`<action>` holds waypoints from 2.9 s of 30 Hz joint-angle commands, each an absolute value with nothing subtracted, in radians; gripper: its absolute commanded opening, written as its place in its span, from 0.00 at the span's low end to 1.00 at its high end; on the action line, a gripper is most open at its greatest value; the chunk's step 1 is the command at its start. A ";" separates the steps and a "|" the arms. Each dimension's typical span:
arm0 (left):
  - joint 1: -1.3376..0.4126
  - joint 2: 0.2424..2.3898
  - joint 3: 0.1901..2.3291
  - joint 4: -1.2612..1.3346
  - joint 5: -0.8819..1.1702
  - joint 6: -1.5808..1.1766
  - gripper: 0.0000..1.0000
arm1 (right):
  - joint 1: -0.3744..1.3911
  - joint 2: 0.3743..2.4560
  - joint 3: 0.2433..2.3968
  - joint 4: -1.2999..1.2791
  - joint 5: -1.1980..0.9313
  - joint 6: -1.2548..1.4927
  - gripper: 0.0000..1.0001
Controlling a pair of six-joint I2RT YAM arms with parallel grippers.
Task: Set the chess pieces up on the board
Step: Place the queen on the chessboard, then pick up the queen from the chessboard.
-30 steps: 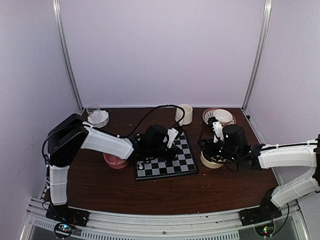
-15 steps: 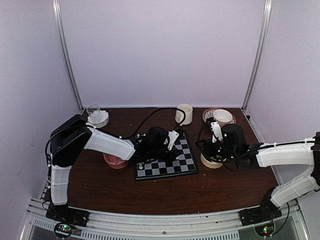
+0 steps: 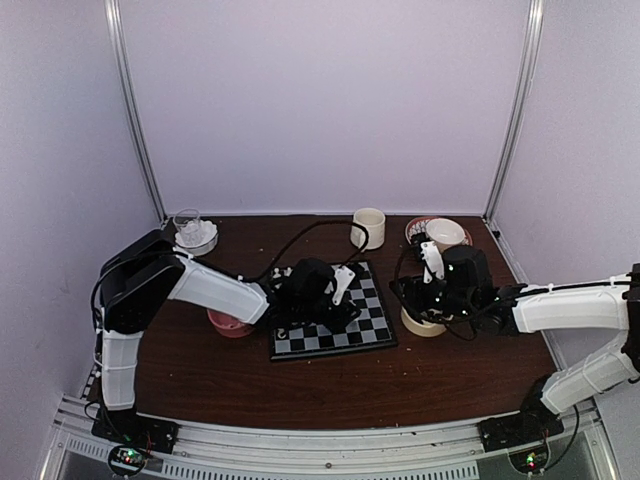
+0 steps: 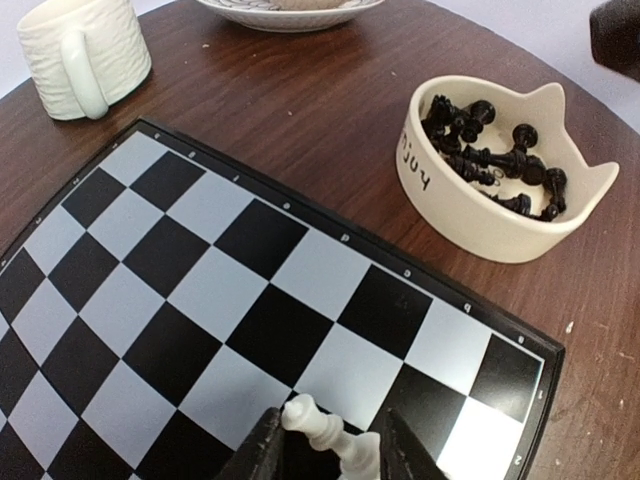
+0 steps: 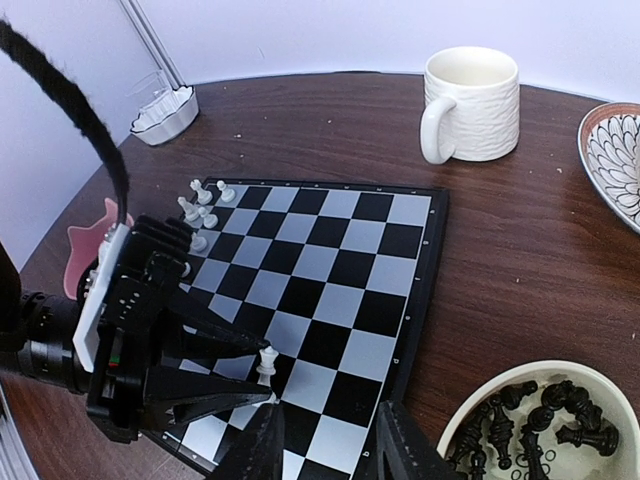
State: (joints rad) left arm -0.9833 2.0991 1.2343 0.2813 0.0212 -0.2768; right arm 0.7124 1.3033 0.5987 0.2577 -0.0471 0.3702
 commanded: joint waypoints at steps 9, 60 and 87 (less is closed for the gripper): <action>-0.984 2.038 1.203 0.302 0.050 -0.284 0.35 | 0.707 1.300 0.627 0.251 -0.053 0.365 0.34; -0.996 2.076 1.477 -0.186 0.016 -0.356 0.46 | 0.706 1.203 0.576 0.266 0.021 0.364 0.34; -0.995 2.109 1.514 -0.245 -0.023 -0.370 0.23 | 0.705 1.210 0.575 0.267 0.022 0.366 0.34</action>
